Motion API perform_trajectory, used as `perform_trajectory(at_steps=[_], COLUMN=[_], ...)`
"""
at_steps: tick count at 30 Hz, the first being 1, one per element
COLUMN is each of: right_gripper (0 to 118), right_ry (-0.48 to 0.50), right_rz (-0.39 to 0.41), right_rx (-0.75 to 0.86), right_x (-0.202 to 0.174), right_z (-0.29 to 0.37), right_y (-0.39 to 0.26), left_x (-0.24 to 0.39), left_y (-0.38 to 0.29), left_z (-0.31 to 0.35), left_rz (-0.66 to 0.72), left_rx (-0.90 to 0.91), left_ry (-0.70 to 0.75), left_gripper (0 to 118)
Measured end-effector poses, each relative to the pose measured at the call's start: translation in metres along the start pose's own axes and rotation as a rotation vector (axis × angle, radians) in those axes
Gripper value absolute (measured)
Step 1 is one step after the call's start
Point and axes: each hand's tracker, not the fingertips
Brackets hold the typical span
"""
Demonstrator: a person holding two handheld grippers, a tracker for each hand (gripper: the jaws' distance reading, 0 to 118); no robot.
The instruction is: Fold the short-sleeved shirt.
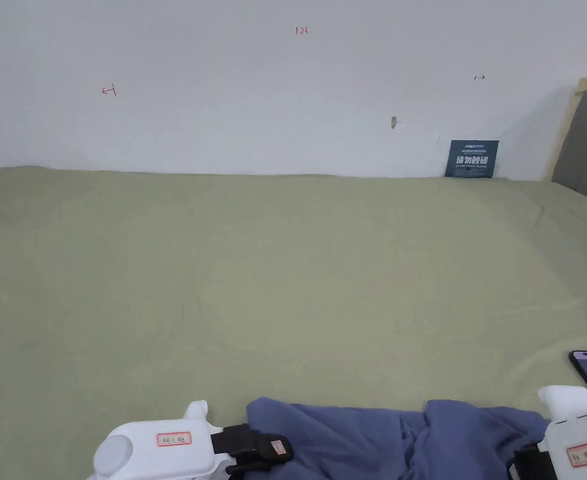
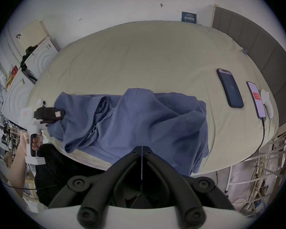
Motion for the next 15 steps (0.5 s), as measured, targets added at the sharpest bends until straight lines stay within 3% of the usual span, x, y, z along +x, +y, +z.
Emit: perform_trajectory(at_steps=[1, 4, 7, 15], right_gripper=[1, 1, 1, 1], right_ry=[-0.002, -0.01, -0.017, 0.036], right_rz=[0.0, 0.008, 0.028, 0.057], right_rx=[-0.002, -0.01, 0.001, 0.01], right_x=[0.0, -0.001, -0.008, -0.032], right_z=[0.0, 0.001, 0.001, -0.011], right_y=[-0.001, -0.002, 0.004, 0.021], left_x=[0.002, 0.01, 0.012, 0.031], left_y=[0.001, 0.005, 0.018, 0.035], left_z=[0.007, 0.03, 0.076, 0.224], left_rz=[0.018, -0.065, -0.058, -0.084], left_rx=[0.021, 0.066, 0.122, 0.363], left_ry=[-0.066, 0.039, 0.027, 0.3], left_gripper=[12, 12, 12, 12])
